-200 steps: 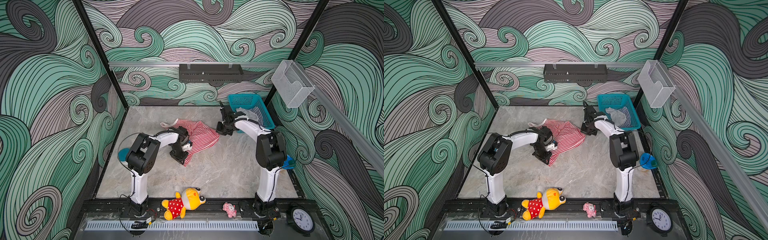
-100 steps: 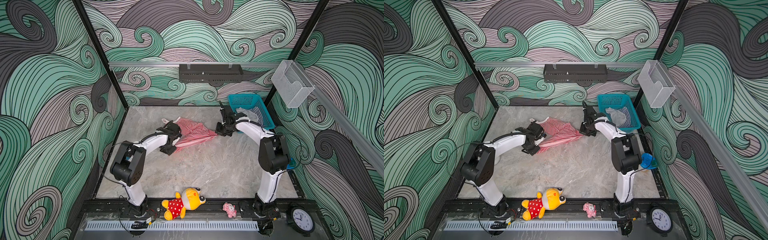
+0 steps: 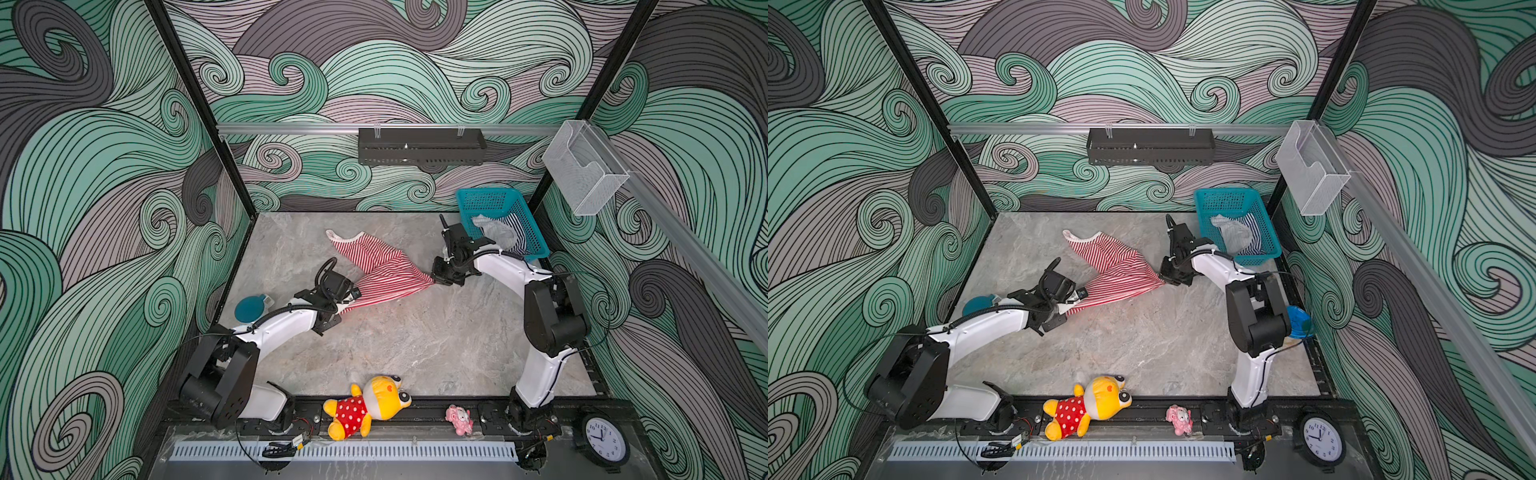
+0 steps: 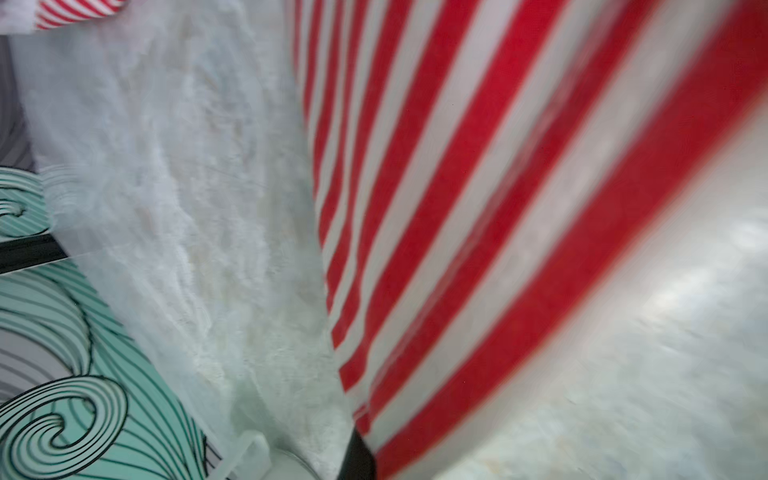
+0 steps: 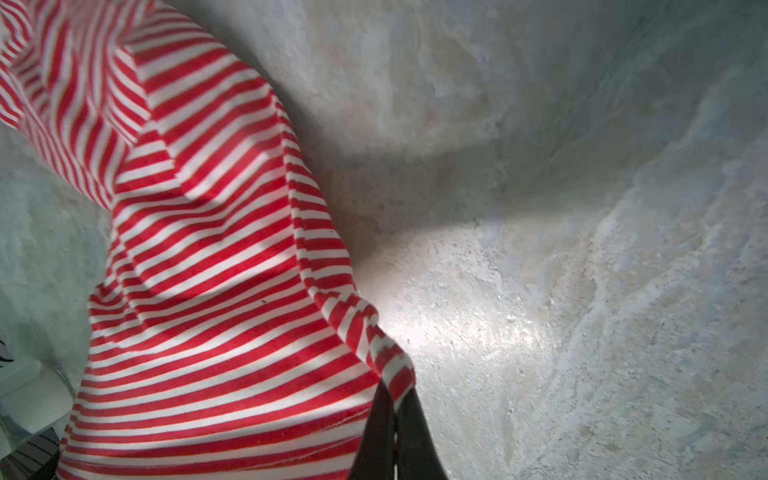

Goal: Fold and stack the tank tops

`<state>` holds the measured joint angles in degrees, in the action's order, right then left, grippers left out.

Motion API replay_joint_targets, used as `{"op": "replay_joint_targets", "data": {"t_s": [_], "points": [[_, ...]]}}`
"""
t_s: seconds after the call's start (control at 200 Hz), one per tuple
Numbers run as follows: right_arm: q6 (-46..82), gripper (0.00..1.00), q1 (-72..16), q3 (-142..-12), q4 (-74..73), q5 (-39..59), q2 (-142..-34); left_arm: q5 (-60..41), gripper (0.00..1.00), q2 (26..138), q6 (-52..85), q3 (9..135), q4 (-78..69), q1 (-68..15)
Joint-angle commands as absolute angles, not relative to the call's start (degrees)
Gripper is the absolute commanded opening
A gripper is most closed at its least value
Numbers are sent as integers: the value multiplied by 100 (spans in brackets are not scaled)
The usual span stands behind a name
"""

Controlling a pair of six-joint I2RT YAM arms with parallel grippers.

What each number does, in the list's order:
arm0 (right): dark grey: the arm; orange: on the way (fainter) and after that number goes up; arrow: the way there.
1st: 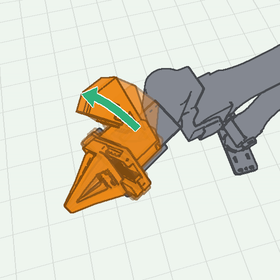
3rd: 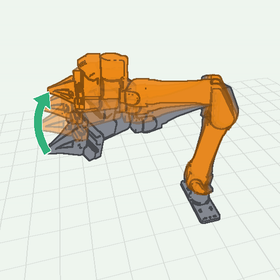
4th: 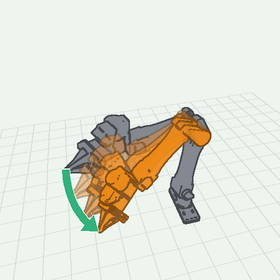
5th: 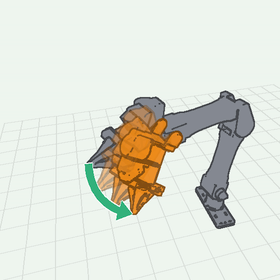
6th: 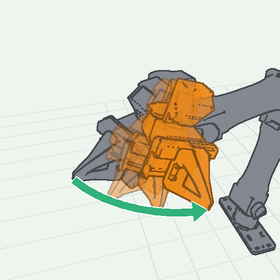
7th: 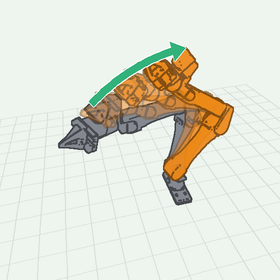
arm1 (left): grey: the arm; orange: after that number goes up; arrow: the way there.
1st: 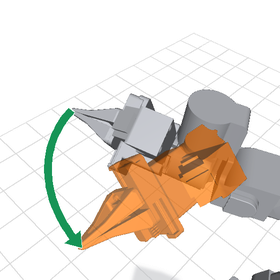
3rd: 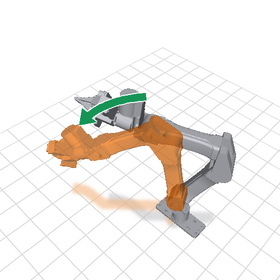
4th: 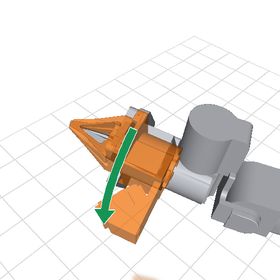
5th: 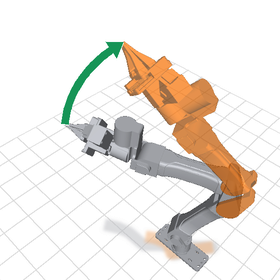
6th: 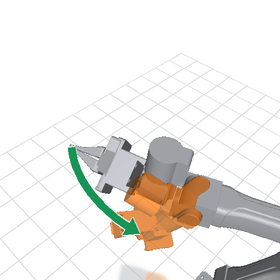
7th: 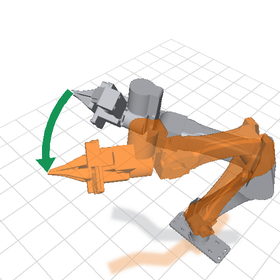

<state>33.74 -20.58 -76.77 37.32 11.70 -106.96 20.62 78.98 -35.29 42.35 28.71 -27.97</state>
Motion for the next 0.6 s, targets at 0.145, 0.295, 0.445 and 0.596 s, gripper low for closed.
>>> {"op": "replay_joint_targets", "data": {"t_s": [0.145, 0.295, 0.445, 0.596], "points": [[3617, 0, -2196, -7145, 3429, 1135, -10729, 1224, 54, 7548, -2937, 4361, 3695, -2829], [3612, 0, -2187, -7102, 3441, 1080, -10588, 1185, 64, 7488, -2379, 4157, 3574, -2750], [3586, 0, -2185, -7152, 3502, 1079, -10521, 1082, 68, 7454, -1885, 3995, 3278, -2486], [3586, 0, -2184, -7181, 3529, 1080, -10451, 774, 70, 7747, -1843, 4138, 3189, -2162]]}}
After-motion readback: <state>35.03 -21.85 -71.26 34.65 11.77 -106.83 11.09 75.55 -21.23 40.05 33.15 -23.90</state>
